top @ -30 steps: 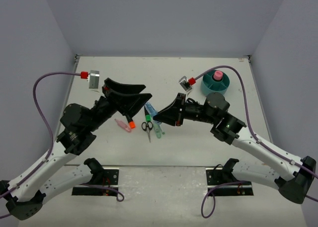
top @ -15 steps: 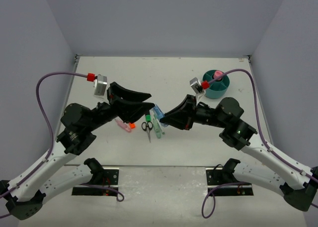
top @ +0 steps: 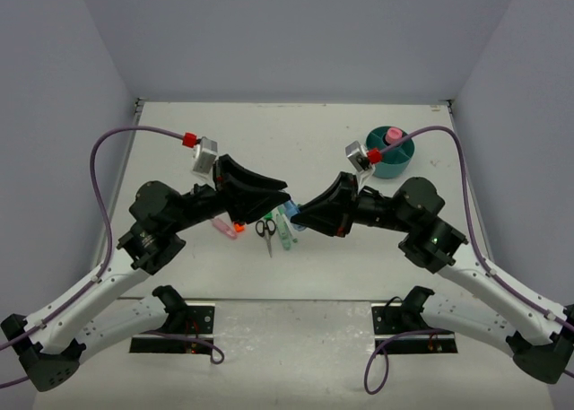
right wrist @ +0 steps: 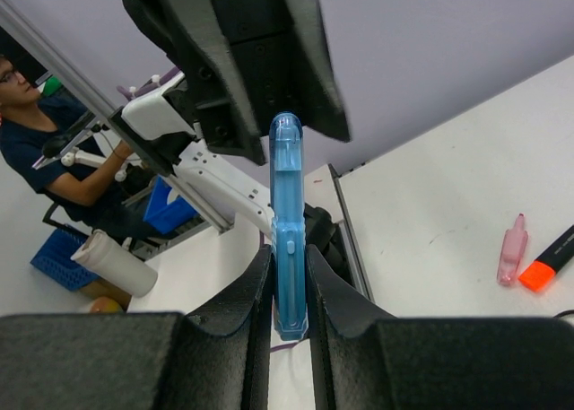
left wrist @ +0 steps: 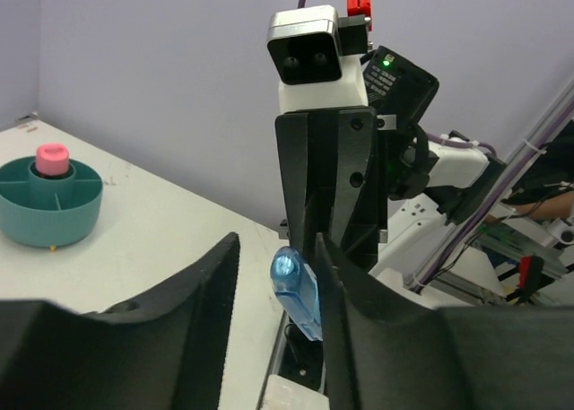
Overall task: Sort the stationery into containers
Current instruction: Close the pen cap on the pen.
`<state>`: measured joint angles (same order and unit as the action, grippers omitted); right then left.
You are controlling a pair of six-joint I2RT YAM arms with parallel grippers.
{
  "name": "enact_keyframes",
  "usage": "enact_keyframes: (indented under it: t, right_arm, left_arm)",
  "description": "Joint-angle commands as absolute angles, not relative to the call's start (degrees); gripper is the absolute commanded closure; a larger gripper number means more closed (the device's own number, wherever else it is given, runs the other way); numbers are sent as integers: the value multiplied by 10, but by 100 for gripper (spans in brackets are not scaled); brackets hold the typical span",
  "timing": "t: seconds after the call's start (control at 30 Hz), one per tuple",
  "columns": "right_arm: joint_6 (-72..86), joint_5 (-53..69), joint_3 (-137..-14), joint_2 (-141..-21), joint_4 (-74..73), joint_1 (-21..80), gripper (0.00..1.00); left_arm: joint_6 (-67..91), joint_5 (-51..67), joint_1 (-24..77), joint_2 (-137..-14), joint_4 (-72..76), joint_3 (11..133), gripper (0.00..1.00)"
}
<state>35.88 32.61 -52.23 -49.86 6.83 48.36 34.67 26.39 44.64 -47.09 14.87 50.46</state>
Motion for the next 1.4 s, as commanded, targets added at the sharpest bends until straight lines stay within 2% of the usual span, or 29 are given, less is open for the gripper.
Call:
enact_keyframes:
  t: [0.0,0.07,0.1,0.27,0.47,0.63,0.8,0.93,1.23,1.3,1.33,1.37]
  right_arm:
    - [340,332,-546,-493,69,483,100]
    - [338,327,-551,-494,70,483,100]
    - [338,325,-554,-494,72,483,100]
    - [334,295,-596,-516,63,483,100]
    - [312,252,-716,-557,25,483,100]
    - [286,254,-796,-611,-18,483,100]
    - [276,329,-722,-634,-21,483,100]
    - [306,396,-670,-652,21,485,100]
    - [324,400,-610,-654,49,490,100]
    - [317,366,-600,-646,30,490,100]
    - [312,340,-596,-640,21,489,100]
    - [308,304,-591,-635,13,486,100]
  left_arm:
    - [363,311,447,-473,219,492,89]
    - [377,330,447,-480,237,488,98]
    - [385,339,447,-484,247,485,100]
    - [419,354,447,-496,283,455,100]
    - [464,367,451,-503,356,373,100]
    - [457,377,461,-501,366,362,100]
    - [364,338,460,-469,200,445,100]
    - [309,346,461,-493,136,522,100]
    - [289,371,461,-577,80,611,100]
    - [284,344,460,-579,55,621,96]
    - [280,315,460,-577,40,627,90]
    - [276,265,461,-569,22,633,72]
